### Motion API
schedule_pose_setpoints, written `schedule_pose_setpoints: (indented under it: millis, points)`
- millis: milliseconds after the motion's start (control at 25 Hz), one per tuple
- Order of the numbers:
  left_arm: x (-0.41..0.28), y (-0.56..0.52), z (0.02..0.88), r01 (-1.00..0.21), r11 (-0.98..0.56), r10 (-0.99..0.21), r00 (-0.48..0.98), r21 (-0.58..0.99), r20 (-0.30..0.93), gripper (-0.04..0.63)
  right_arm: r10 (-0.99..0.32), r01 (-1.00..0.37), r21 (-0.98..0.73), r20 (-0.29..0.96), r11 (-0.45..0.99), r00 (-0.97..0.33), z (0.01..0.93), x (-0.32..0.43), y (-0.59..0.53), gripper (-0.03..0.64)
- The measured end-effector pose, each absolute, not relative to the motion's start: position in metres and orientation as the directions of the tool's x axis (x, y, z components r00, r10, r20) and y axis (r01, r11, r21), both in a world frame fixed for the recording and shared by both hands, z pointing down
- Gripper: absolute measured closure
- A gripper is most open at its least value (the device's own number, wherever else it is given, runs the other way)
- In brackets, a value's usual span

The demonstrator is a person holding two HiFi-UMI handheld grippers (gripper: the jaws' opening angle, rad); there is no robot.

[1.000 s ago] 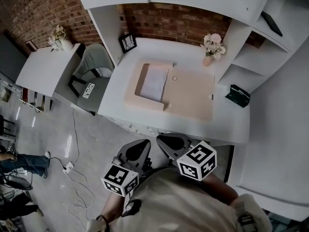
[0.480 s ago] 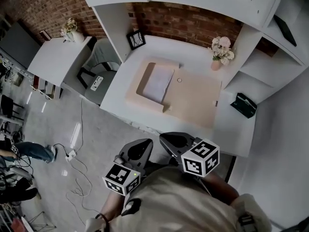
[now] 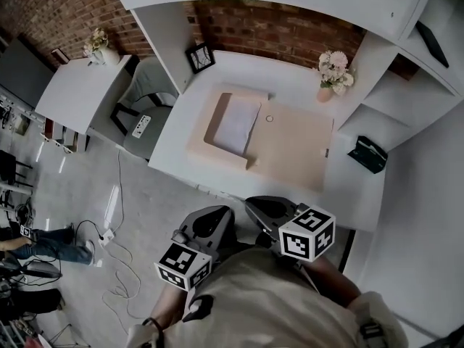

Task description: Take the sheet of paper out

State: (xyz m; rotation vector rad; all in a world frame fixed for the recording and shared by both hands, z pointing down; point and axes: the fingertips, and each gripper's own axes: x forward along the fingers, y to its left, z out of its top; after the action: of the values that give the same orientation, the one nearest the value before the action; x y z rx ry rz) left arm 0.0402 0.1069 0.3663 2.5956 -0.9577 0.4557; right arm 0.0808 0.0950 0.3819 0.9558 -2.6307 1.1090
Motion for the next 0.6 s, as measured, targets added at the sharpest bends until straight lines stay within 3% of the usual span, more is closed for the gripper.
schedule_pose_setpoints:
  millis: [600]
  points:
    - [-0.031, 0.026, 0.376, -0.607, -0.731, -0.508, 0.789, 0.311, 0.345, 0.58, -0.559, -0.712, -0.57, 0.46, 0.41, -0.69, 0.393, 0.033, 0.038, 0.588]
